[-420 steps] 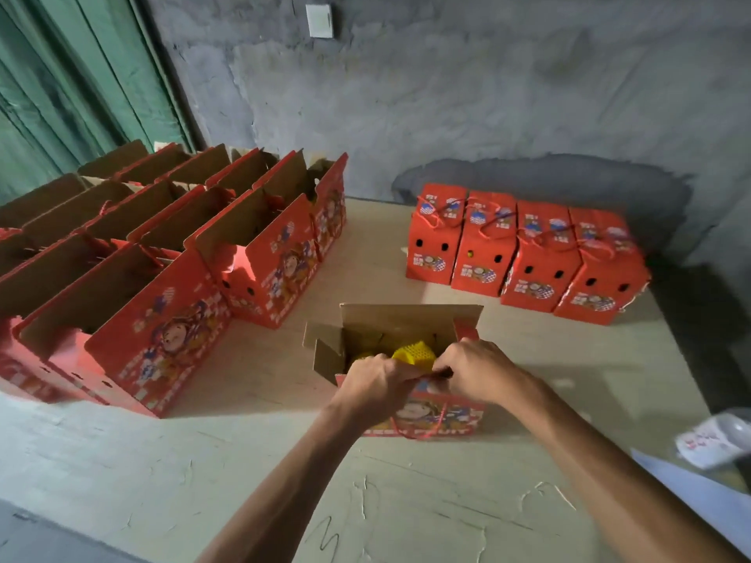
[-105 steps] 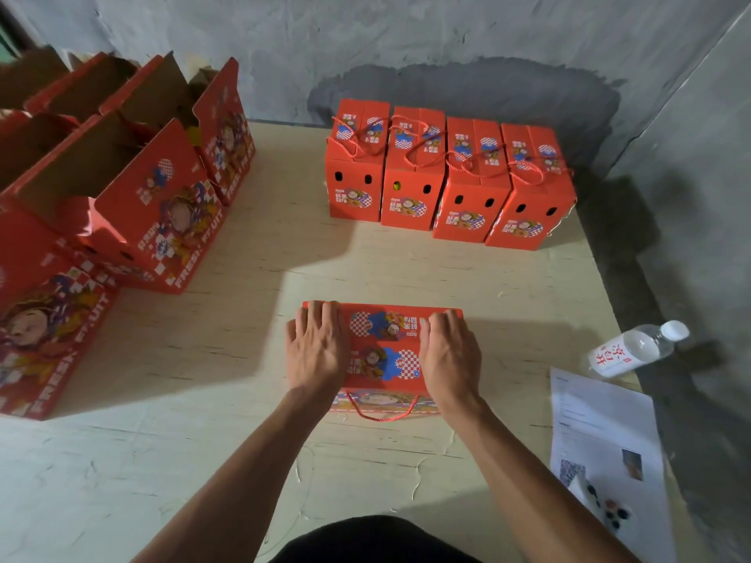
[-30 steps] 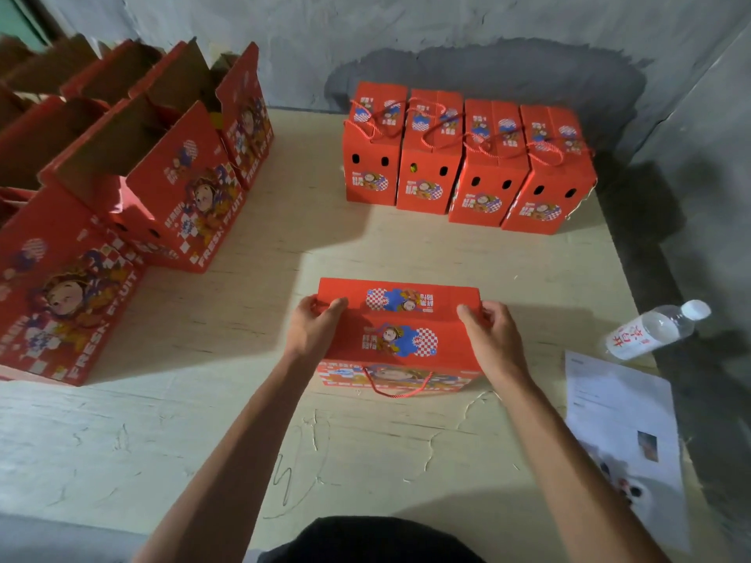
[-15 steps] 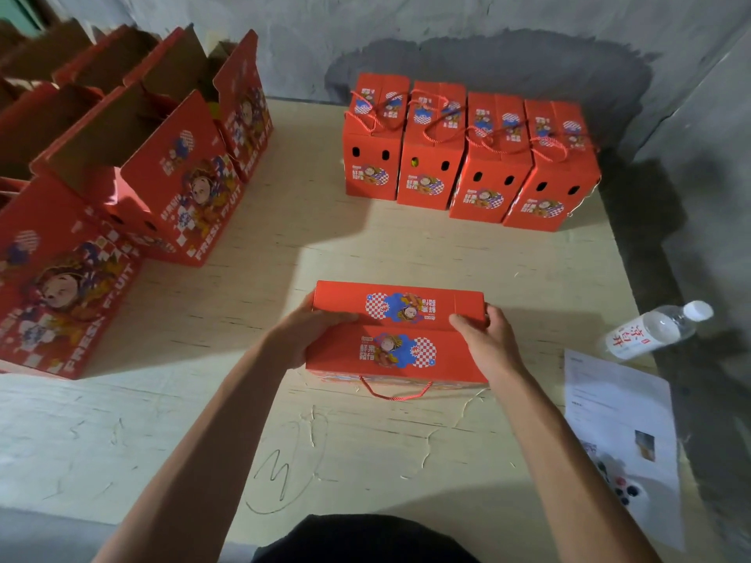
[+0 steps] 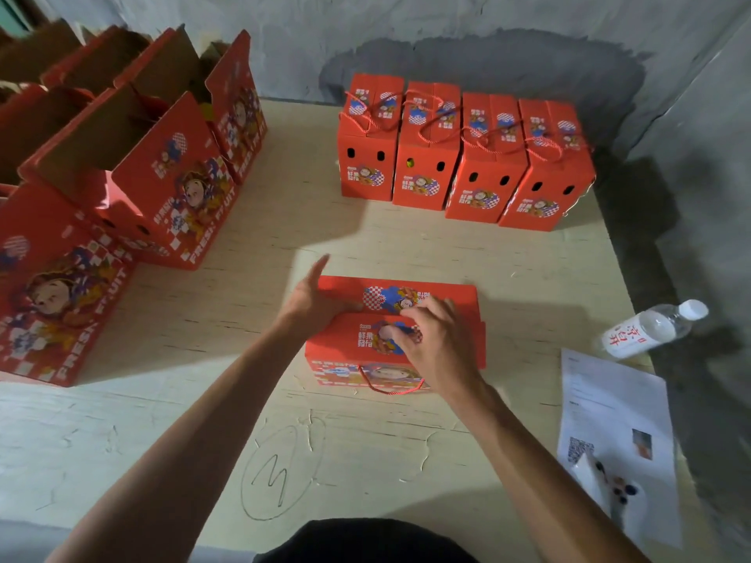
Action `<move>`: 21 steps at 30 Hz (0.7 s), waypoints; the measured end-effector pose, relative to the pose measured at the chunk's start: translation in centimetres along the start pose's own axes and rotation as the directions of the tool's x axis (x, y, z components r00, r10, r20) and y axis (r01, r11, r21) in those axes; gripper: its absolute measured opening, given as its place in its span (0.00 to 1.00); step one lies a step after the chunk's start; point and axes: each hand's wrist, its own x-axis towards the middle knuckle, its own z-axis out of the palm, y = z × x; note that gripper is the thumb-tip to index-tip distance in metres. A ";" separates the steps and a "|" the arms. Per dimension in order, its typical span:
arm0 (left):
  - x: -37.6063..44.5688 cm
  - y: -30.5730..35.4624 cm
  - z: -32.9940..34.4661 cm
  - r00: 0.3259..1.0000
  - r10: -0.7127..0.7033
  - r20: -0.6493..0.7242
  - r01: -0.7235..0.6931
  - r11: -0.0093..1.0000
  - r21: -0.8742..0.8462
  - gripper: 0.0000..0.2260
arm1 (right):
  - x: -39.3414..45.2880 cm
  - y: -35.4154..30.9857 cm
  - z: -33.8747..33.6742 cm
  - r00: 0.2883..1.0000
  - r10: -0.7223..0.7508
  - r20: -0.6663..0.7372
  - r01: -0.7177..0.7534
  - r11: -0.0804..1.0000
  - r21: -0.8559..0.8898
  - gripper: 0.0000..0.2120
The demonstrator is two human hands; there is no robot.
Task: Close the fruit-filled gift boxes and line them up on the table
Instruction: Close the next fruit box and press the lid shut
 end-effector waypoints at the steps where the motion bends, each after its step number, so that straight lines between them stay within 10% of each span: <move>1: 0.2 0.3 0.0 0.978 0.207 0.000 -0.204 0.965 0.164 0.42 | 0.0 -0.1 0.3 1.000 0.004 -0.014 -0.004 1.000 -0.013 0.17; 4: 0.5 1.9 0.1 0.832 0.484 0.272 -0.552 0.774 0.310 0.31 | -0.5 0.1 0.3 1.000 -0.014 -0.017 0.013 0.999 -0.032 0.12; 21: 3.0 6.9 0.7 0.652 0.405 0.641 -0.754 0.250 0.608 0.30 | 2.7 -0.4 -2.1 0.941 0.036 0.337 0.012 0.990 -0.140 0.14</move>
